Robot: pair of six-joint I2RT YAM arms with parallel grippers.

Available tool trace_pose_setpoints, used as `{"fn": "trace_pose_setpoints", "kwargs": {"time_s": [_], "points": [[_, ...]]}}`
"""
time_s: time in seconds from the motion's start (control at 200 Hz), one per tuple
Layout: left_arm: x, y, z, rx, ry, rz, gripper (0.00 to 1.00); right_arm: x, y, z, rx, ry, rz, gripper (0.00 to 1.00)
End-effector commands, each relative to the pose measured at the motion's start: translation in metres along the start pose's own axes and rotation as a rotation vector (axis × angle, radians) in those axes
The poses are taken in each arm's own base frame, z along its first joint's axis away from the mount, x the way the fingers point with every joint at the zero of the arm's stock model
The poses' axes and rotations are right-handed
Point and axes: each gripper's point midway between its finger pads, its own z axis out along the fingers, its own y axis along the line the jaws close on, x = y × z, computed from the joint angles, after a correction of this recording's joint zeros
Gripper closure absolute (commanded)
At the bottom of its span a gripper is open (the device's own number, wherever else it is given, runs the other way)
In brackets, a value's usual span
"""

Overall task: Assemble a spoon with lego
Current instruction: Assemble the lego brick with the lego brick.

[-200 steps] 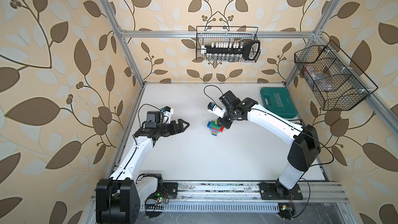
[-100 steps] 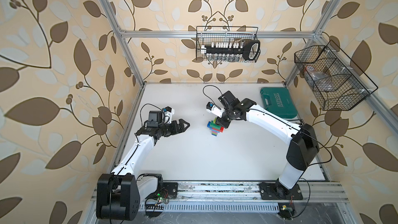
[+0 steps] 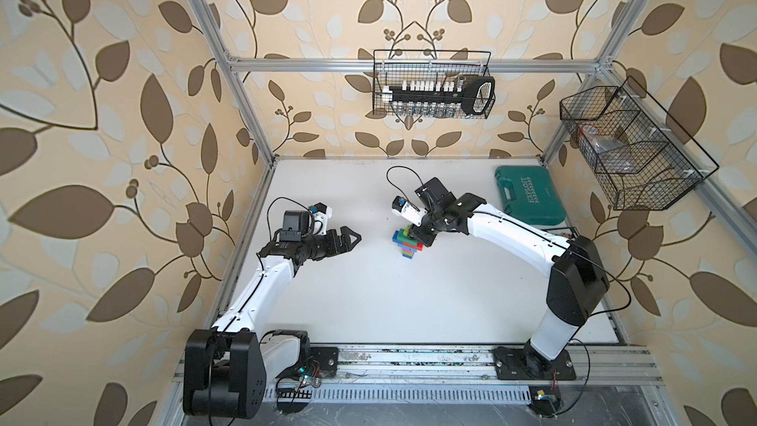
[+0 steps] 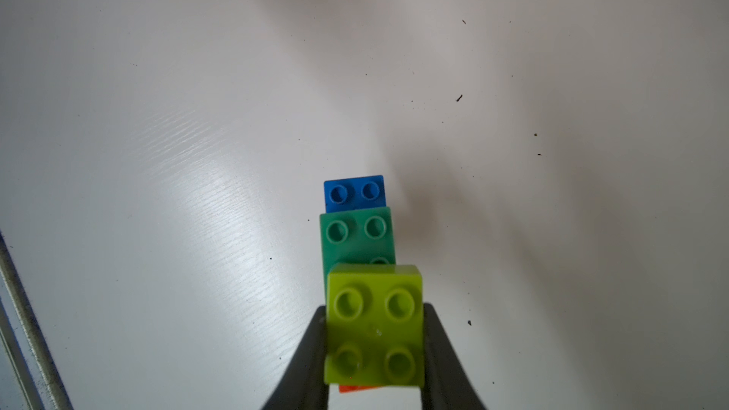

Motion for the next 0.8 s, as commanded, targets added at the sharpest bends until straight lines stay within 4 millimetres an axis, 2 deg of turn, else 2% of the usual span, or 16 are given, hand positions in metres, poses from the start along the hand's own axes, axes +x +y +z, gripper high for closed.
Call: {"fn": "trace_pose_setpoints", "kwargs": {"time_s": [0.0, 0.34, 0.795], "points": [[-0.004, -0.003, 0.000, -0.003, -0.009, 0.033, 0.01, 0.005, 0.004, -0.003, 0.002, -0.004, 0.011, 1.00], [-0.003, -0.003, 0.002, 0.003, 0.001, 0.027, 0.01, -0.007, 0.000, -0.027, 0.039, -0.065, -0.003, 1.00], [-0.001, -0.003, 0.004, 0.001, 0.010, 0.030, 0.01, 0.008, 0.011, -0.010, -0.024, -0.014, -0.049, 1.00]]}}
